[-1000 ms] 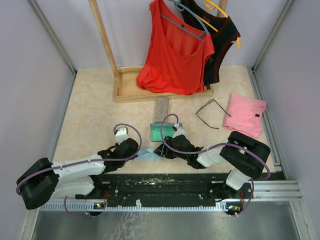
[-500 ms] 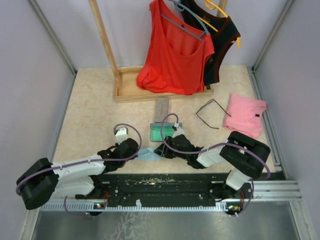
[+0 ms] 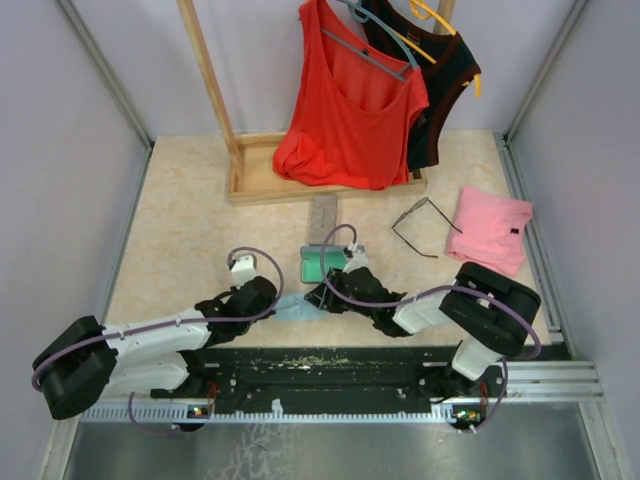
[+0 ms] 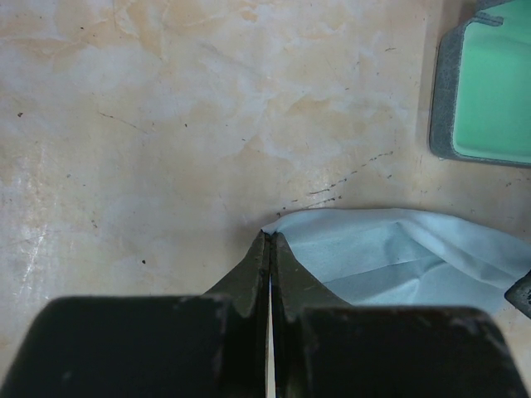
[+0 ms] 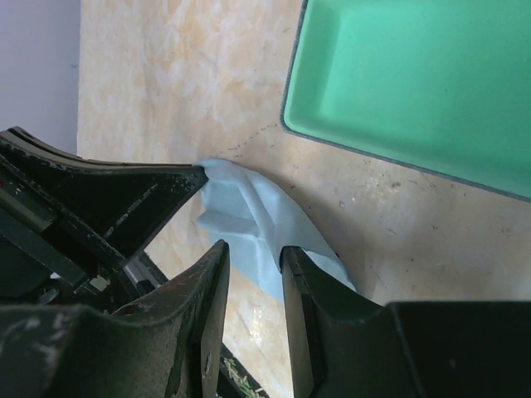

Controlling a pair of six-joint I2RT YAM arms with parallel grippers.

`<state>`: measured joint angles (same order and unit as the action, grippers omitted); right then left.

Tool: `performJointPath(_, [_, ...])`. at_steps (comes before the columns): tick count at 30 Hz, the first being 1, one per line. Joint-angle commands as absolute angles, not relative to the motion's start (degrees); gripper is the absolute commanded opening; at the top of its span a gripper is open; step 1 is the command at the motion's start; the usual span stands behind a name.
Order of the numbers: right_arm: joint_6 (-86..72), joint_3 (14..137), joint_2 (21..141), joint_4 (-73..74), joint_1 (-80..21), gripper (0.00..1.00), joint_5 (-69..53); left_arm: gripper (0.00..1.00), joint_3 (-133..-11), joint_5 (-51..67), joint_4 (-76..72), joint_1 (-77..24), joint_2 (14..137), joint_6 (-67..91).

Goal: Organize the sunglasses
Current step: Adjust the glasses cleaning cloth at the center of the board.

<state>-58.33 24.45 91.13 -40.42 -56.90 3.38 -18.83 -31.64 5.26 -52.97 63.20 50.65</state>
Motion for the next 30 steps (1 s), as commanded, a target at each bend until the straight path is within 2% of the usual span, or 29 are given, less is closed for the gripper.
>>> performJointPath(1, [-55.8, 27.8, 90.8, -44.0, -57.7, 0.33, 5.0, 0.0, -19.2, -30.2, 6.2, -52.7, 63.6, 49.9])
performJointPath(7, [-53.6, 29.2, 91.2, -43.3, -57.7, 0.38, 6.5, 0.0, -19.2, -29.9, 6.1, -52.6, 64.0, 50.1])
performJointPath(15, [-51.3, 31.2, 92.3, -39.3, -57.7, 0.38, 6.8, 0.0, -19.2, -29.8, 6.0, -52.7, 64.1, 50.1])
performJointPath(25, [-51.2, 31.6, 92.5, -36.7, -57.7, 0.13, 7.5, 0.0, -19.1, -29.8, 5.9, -52.7, 63.8, 50.0])
performJointPath(29, [-51.2, 31.8, 92.3, -35.5, -57.7, 0.0, 8.0, 0.0, -19.0, -30.1, 6.3, -52.7, 63.1, 49.9])
performJointPath(30, [-51.3, 31.9, 92.2, -35.4, -57.7, 0.0, 8.1, 0.0, -19.0, -30.1, 6.4, -52.7, 62.8, 49.8])
